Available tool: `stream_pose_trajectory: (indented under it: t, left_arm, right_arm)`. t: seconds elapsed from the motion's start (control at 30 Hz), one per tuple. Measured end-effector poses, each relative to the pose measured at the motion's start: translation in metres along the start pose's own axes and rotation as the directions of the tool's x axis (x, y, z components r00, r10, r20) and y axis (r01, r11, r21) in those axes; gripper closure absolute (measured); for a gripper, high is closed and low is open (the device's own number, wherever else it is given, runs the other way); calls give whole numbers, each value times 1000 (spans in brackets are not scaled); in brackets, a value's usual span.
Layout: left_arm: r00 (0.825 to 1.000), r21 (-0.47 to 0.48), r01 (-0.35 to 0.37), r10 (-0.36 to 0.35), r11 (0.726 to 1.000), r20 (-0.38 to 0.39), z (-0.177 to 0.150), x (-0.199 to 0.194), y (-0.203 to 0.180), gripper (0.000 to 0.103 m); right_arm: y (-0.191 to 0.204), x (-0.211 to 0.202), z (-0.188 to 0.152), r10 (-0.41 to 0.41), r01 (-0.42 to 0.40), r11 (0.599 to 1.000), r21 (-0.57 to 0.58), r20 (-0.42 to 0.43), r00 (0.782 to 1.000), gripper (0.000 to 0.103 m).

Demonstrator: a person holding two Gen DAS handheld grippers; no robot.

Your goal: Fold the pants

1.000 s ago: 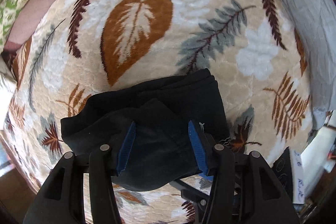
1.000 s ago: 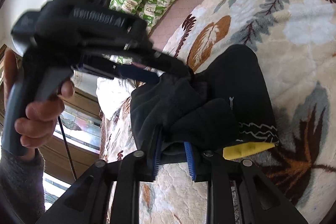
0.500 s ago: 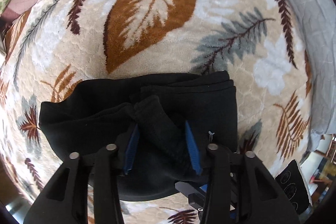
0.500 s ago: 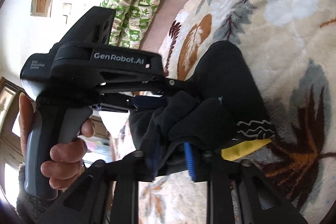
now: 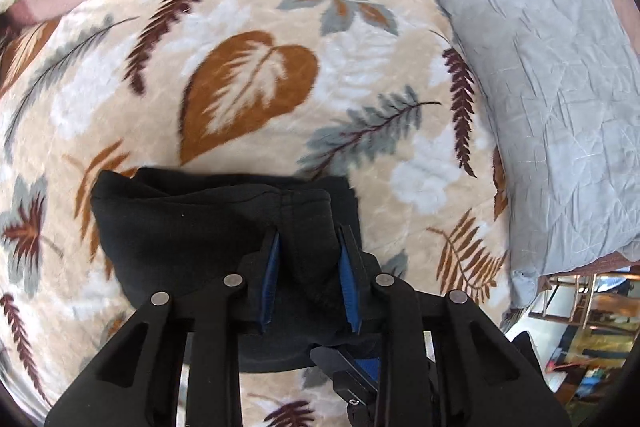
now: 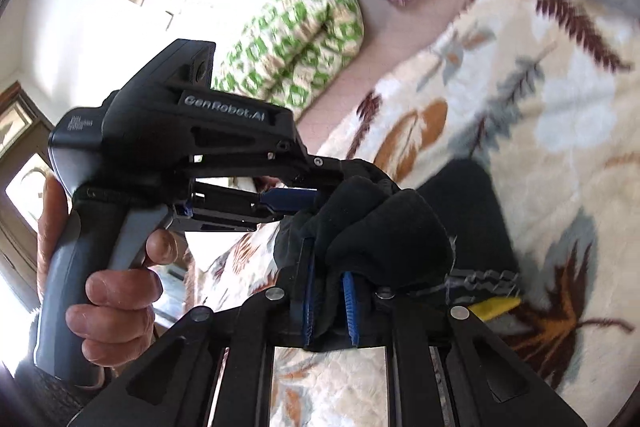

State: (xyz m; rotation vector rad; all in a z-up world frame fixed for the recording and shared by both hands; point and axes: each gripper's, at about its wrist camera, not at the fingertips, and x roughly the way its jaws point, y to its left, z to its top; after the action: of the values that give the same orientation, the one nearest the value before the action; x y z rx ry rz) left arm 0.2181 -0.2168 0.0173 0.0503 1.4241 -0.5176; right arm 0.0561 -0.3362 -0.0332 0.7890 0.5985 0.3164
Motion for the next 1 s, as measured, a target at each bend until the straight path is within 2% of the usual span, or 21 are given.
stream_pose_trajectory:
  t: [0.07, 0.1, 0.2, 0.27, 0.33, 0.43, 0.5, 0.6, 0.67, 0.77, 0.8, 0.87, 0.93, 1.0]
  left_arm:
    - [999, 34, -40, 40, 999, -6, 4, 17, -14, 78]
    - [998, 42, -59, 60, 997, -8, 7, 30, -19, 78]
    - [994, 20, -85, 86, 996, -60, 9, 60, -15, 75]
    - [996, -27, -38, 36, 999, -78, 10, 62, -6, 73]
    - [995, -76, 55, -61, 996, -79, 11, 49, 5, 73]
    - [981, -123, 185, -191, 975, -42, 6, 14, 23, 71]
    - [972, -141, 233, -235, 962, 6, -3, -13, 40, 71]
    - [958, -165, 283, -270, 945, 93, -24, -47, 71, 64]
    - [955, -186, 280, -254, 942, 152, -40, -62, 97, 52]
    - [955, -211, 254, -210, 944, 211, -61, -65, 130, 52]
    - [956, -223, 253, -207, 941, 209, -66, -60, 139, 52]
    - [957, -267, 266, -221, 926, 189, -72, -43, 156, 52]
    - [950, -319, 305, -264, 897, 167, -74, -27, 169, 52]
    - [936, -351, 352, -318, 868, 151, -73, -12, 175, 52]
  right_arm:
    - [-8, -1, 5, -30, 30, 999, 13, 13, 999, 90]
    - [-13, 1, 5, -38, 37, 999, 27, 12, 999, 87]
    - [-38, 10, 4, -78, 80, 994, 80, -27, 997, 86]
    - [-55, 18, 0, -84, 92, 989, 116, -71, 994, 88]
    - [-64, 19, -4, -68, 82, 986, 145, -100, 993, 88]
    - [-61, 14, -2, -43, 62, 986, 154, -127, 991, 79]
    - [-54, 5, -1, -28, 51, 988, 143, -156, 987, 71]
    - [-42, -23, -3, -14, 33, 993, 111, -166, 986, 70]
    - [-36, -42, 5, -26, 36, 996, 80, -131, 991, 67]
    - [-27, -54, 27, -81, 84, 996, 21, -88, 993, 48]
    - [-24, -51, 32, -87, 89, 996, 10, -90, 992, 44]
    - [-17, -35, 48, -76, 73, 997, -29, -138, 987, 43]
    - [-11, -14, 57, -94, 77, 993, -88, -205, 974, 41]
    - [-8, 3, 58, -124, 95, 987, -132, -233, 965, 41]
